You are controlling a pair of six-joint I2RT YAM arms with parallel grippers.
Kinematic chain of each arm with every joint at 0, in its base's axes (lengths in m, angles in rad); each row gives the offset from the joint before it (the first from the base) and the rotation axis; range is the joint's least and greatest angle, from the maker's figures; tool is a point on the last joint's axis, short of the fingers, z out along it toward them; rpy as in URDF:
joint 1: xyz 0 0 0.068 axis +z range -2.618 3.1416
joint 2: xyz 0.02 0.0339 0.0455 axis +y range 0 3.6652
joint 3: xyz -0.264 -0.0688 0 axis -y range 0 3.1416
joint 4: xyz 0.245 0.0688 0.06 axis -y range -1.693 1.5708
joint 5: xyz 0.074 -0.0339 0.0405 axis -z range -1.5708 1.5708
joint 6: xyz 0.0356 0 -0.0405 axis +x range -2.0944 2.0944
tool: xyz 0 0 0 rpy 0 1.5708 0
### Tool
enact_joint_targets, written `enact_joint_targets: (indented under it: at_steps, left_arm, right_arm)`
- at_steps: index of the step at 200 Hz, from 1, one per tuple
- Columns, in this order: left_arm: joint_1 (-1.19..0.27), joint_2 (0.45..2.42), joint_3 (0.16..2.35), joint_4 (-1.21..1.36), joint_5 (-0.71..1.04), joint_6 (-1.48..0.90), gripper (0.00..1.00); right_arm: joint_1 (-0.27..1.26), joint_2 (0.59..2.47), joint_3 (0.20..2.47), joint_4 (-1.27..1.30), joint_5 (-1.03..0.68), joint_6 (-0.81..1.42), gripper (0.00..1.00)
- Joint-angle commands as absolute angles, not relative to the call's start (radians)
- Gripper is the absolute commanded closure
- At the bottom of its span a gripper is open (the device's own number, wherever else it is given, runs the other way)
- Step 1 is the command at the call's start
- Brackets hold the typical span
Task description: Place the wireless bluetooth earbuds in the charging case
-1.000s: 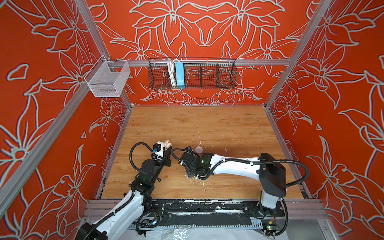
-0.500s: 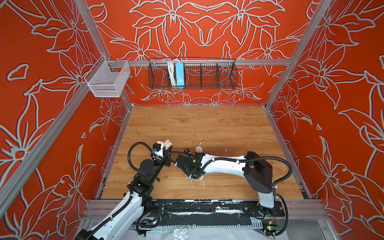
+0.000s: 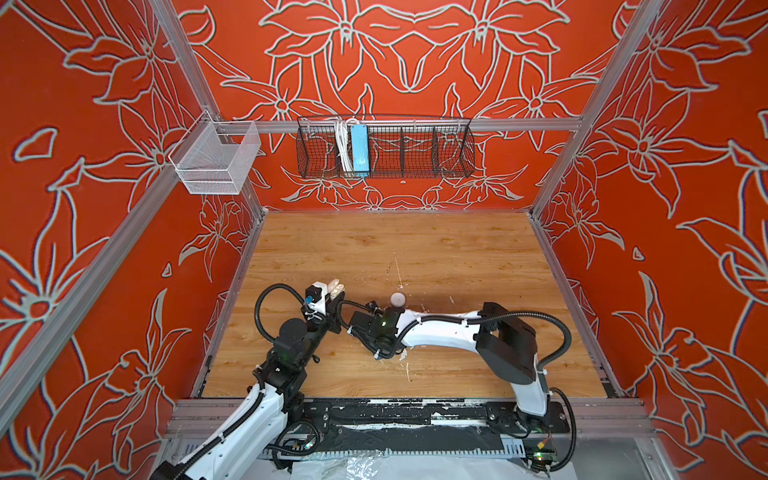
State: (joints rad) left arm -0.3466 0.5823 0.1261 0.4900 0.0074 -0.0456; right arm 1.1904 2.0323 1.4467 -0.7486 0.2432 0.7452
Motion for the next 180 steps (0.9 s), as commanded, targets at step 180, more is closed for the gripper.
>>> enact_joint_targets:
  at_steps: [180]
  left_arm:
    - [-0.346, 0.563, 0.153, 0.524, 0.075, -0.034, 1.0]
  right_arm:
    - [1.177, 2.015, 1.324, -0.671, 0.195, 0.796, 0.7]
